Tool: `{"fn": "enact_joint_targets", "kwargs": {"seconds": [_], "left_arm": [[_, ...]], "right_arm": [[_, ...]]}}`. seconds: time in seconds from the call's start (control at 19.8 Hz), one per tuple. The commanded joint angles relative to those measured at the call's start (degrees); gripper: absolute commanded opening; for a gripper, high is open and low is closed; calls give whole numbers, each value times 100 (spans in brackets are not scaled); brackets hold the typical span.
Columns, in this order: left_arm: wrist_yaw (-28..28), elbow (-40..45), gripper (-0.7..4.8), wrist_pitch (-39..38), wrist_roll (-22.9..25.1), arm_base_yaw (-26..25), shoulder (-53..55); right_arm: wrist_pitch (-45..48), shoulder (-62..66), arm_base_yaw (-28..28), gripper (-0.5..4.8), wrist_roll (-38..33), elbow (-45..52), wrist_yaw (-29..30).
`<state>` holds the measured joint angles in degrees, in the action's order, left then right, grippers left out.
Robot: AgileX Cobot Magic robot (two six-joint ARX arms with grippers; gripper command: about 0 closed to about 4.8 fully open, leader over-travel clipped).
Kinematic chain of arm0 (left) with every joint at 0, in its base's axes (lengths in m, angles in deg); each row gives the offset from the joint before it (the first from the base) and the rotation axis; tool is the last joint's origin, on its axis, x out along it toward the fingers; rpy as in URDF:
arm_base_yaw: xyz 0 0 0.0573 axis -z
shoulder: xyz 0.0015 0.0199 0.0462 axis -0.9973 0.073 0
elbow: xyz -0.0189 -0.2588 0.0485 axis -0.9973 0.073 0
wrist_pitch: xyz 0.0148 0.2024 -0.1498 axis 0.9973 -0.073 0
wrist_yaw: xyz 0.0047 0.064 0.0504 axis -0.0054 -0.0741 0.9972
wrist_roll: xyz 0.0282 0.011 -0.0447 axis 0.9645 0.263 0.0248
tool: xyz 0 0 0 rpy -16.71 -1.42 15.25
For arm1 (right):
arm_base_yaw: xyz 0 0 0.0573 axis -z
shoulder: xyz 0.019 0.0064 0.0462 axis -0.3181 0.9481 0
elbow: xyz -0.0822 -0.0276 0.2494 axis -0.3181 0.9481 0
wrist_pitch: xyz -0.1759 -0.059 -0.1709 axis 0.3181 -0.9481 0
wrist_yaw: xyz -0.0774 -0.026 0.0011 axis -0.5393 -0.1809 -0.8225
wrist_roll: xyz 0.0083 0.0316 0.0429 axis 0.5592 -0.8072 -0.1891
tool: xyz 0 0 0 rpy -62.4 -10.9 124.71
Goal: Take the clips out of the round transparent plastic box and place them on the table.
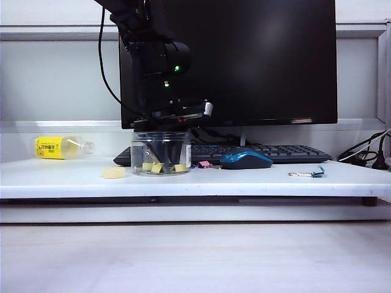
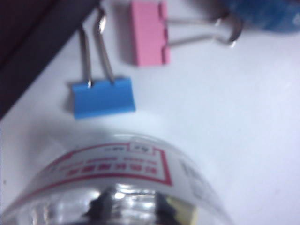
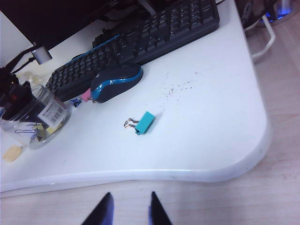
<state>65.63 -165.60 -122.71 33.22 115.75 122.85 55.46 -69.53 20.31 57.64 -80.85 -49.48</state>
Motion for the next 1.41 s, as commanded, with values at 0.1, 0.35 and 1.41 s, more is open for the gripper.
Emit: {"fn": "enact_joint_targets", "kwargs": {"seconds": [0.1,0.35,1.41], "left_arm": [[275,122,130,-319,63,-20,205],[282,127,115,-212,57,-20,232],[763,125,134,-188,-11,-17,249]], "right_arm": [[22,0,0,107,31,-11,-2],[22,0,0,107,31,-11,0],[22,0,0,107,31,-11,2]]}}
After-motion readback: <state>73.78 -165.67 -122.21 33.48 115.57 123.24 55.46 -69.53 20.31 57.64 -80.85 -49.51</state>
